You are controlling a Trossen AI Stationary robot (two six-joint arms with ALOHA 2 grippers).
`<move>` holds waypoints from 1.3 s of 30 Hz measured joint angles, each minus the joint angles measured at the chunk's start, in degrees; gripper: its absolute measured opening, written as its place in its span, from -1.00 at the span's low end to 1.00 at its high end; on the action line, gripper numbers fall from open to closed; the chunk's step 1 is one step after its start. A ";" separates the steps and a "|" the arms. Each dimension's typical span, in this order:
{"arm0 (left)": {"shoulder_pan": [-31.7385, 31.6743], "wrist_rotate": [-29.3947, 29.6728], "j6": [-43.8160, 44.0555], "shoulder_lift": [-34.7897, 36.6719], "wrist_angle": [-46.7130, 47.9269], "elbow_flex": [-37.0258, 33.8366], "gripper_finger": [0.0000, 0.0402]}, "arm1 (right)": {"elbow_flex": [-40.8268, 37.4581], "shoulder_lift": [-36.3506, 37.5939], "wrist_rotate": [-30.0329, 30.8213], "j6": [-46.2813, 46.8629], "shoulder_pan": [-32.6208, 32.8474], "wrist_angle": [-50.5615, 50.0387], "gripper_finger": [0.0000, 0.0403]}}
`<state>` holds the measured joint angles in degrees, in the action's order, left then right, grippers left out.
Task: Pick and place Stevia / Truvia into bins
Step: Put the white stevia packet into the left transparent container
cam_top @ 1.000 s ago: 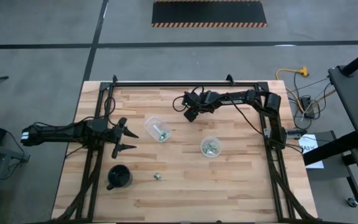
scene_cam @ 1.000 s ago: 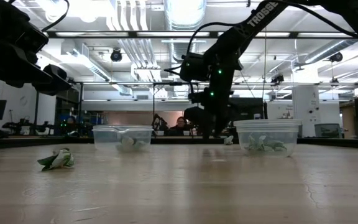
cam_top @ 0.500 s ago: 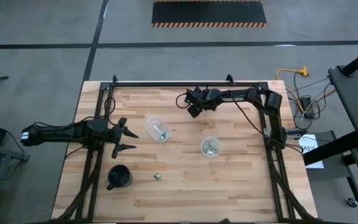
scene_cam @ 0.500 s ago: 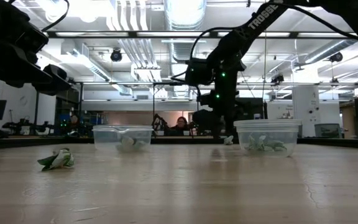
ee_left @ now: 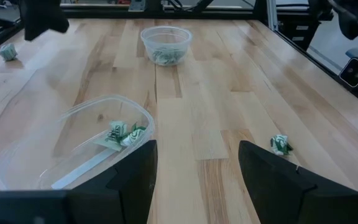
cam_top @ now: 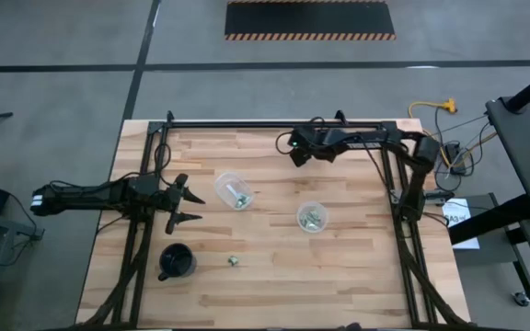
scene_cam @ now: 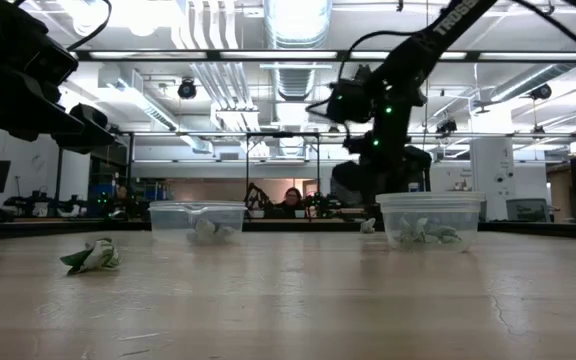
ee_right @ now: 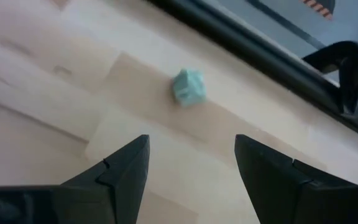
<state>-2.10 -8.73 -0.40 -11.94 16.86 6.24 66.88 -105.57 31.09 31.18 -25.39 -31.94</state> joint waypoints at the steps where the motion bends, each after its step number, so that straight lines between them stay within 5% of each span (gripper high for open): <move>1: 0.01 0.02 0.00 -0.01 0.00 0.00 0.04 | -1.70 1.47 -0.04 -0.11 -0.31 2.15 0.12; 9: 0.01 0.01 0.00 0.06 -0.04 0.00 0.04 | -10.06 7.61 -7.27 -4.76 -2.84 16.31 0.12; 17: -0.01 0.01 0.00 -0.02 -0.07 0.00 0.04 | -10.22 7.58 -6.10 -9.57 -3.34 17.67 0.12; 39: -0.01 0.02 0.00 -0.03 -0.06 0.00 0.04 | -10.11 6.19 -9.11 -4.57 -7.52 17.94 0.12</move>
<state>-2.11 -8.71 -0.40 -11.97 16.81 6.24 56.77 -99.38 21.98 26.61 -32.91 -13.99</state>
